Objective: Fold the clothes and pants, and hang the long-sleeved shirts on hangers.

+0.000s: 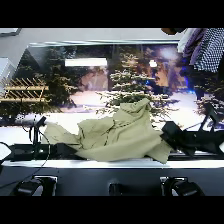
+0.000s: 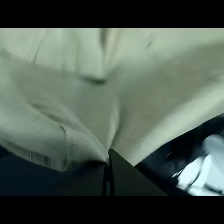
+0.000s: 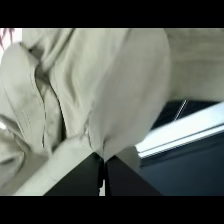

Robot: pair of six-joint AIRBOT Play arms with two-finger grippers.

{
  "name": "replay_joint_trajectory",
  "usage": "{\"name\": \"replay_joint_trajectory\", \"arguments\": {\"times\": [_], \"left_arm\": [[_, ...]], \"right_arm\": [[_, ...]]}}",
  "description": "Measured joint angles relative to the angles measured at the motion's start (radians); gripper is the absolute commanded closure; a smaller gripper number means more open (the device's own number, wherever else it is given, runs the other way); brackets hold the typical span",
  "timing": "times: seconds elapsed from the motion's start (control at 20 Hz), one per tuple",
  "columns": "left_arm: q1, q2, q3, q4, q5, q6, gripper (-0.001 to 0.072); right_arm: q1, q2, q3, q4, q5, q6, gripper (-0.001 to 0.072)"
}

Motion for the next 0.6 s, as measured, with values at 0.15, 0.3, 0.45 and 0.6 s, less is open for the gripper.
{"name": "replay_joint_trajectory", "arguments": {"times": [0.15,0.3,0.45,0.6], "left_arm": [[0.0,-0.123,0.001,-0.108,0.161,0.001,0.0692],[0.0,-0.303,0.002,-0.227,0.294,0.056,0.0692],[0.0,-0.492,0.006,-0.383,0.384,0.17,0.0691],[-0.001,-0.632,0.03,-0.521,0.421,0.285,0.0691]], "right_arm": [[0.0,-0.157,0.016,-0.005,-0.128,0.021,0.068],[0.0,-0.341,0.021,0.045,-0.27,0.029,0.068],[0.0,-0.515,0.023,0.118,-0.412,0.033,0.068],[0.0,-0.636,0.024,0.175,-0.532,0.036,0.0654]]}}
